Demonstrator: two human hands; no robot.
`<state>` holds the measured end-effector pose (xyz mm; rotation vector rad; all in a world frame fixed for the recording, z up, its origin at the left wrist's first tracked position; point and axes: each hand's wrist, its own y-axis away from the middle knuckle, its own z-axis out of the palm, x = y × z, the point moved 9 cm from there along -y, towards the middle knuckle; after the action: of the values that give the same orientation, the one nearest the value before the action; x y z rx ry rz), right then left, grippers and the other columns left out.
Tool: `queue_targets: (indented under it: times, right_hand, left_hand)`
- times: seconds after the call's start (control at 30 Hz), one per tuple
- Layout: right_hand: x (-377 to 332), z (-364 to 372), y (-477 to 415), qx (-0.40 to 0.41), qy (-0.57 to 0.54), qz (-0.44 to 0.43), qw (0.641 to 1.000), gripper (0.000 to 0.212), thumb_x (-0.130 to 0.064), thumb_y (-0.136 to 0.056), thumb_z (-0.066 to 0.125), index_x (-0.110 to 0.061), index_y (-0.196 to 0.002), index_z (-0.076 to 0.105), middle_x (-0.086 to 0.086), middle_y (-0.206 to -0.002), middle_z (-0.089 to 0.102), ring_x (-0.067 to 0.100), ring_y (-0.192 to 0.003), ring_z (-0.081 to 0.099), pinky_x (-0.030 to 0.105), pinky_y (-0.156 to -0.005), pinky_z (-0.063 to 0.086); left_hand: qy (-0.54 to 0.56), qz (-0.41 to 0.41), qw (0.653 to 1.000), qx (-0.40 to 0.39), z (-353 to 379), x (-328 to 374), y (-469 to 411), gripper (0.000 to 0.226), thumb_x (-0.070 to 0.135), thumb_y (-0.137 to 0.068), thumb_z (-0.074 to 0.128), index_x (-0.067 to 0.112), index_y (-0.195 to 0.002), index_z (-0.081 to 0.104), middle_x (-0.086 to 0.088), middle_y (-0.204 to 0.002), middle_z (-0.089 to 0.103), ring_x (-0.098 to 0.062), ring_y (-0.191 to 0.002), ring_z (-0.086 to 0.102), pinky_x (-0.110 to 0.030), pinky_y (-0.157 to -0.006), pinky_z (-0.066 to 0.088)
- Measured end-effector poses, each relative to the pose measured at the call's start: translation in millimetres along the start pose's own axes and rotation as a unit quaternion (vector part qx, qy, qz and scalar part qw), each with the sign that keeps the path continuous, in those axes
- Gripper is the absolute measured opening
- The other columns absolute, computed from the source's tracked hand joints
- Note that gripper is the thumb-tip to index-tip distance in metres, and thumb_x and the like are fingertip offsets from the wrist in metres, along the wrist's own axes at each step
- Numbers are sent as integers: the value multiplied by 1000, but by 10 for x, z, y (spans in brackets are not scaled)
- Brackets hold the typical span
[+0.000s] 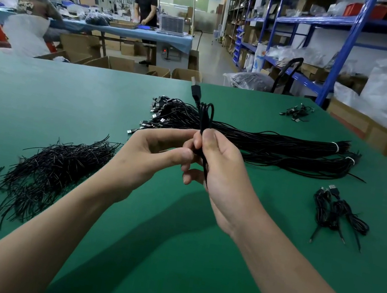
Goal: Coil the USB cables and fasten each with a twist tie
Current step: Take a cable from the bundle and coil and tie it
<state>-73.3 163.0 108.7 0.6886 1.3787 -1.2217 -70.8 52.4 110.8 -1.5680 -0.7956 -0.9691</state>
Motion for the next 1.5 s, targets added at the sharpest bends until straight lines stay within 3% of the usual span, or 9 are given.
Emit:
queue_targets:
  times: [0.17, 0.4, 0.5, 0.67, 0.93, 1.03, 1.17, 1.33, 1.5]
  right_hand:
    - [-18, 31, 23, -4, 41, -17, 999, 32, -25, -111, 33, -11, -86, 48, 6, -76, 55, 15, -58, 57, 27, -48, 48]
    - [-147, -10, 60, 26, 143, -93, 985, 34, -32, -110, 36, -13, -84, 48, -4, -61, 46, 15, -49, 48, 33, -46, 43]
    - [-187, 10, 81, 34, 163, -117, 979, 33, -30, -109, 38, -12, -83, 47, -10, -60, 44, 9, -50, 41, 27, -46, 36]
    - [-241, 9, 119, 60, 240, -144, 958, 36, -30, -108, 39, -8, -81, 45, -11, -61, 43, 10, -58, 37, 44, -54, 37]
    - [-234, 18, 134, 73, 339, -132, 929, 30, -27, -108, 39, -18, -81, 47, -6, -71, 59, 17, -69, 58, 49, -66, 47]
    - [-208, 69, 143, 53, 368, -120, 921, 25, -24, -108, 37, -13, -94, 54, 1, -86, 68, 24, -80, 63, 48, -71, 50]
    - [-252, 103, 174, 36, 403, -127, 906, 23, -27, -108, 34, -18, -92, 48, -3, -81, 62, 19, -70, 54, 43, -65, 44]
    - [-198, 129, 147, 14, 407, -89, 909, 29, -28, -108, 32, -16, -122, 54, 2, -109, 67, 24, -100, 63, 46, -85, 50]
    - [-165, 73, 102, 15, 433, -76, 898, 24, -24, -108, 32, -17, -112, 55, 2, -105, 66, 24, -96, 61, 43, -80, 48]
  left_hand:
    - [7, 13, 1000, 7, 21, 39, 1, 30, 10, -87, 68, 14, -117, 72, 5, -77, 71, -11, -56, 56, -22, -72, 54]
    - [48, 12, 999, 20, 88, -33, -16, 27, 15, -92, 66, -2, -113, 68, -17, -68, 62, -32, -52, 57, -34, -71, 53]
    - [101, 8, 994, 42, 83, -78, -14, 32, 23, -89, 69, 5, -115, 72, -18, -76, 64, -27, -59, 61, -31, -71, 54]
    - [144, -2, 988, 47, 109, -116, -16, 42, 43, -77, 82, 15, -108, 78, -1, -94, 74, -14, -84, 67, -25, -80, 54]
    - [180, -34, 979, 84, 70, -218, 4, 66, 47, -71, 84, 6, -121, 70, -4, -108, 74, -16, -98, 65, -27, -87, 53]
    - [187, -41, 978, 85, 69, -240, 2, 61, 52, -66, 87, 15, -113, 76, -2, -105, 73, -16, -97, 63, -28, -89, 52]
    - [195, -34, 978, 65, 88, -212, -4, 41, 39, -77, 79, 16, -111, 77, 1, -102, 75, -11, -95, 67, -24, -84, 53]
    - [210, -36, 975, 57, 113, -182, 2, 33, 27, -83, 75, 14, -113, 76, -1, -104, 75, -10, -94, 69, -22, -82, 53]
    - [187, -35, 980, 52, 147, -149, 4, 32, 31, -84, 66, 18, -111, 78, -1, -112, 75, -9, -99, 68, -21, -85, 53]
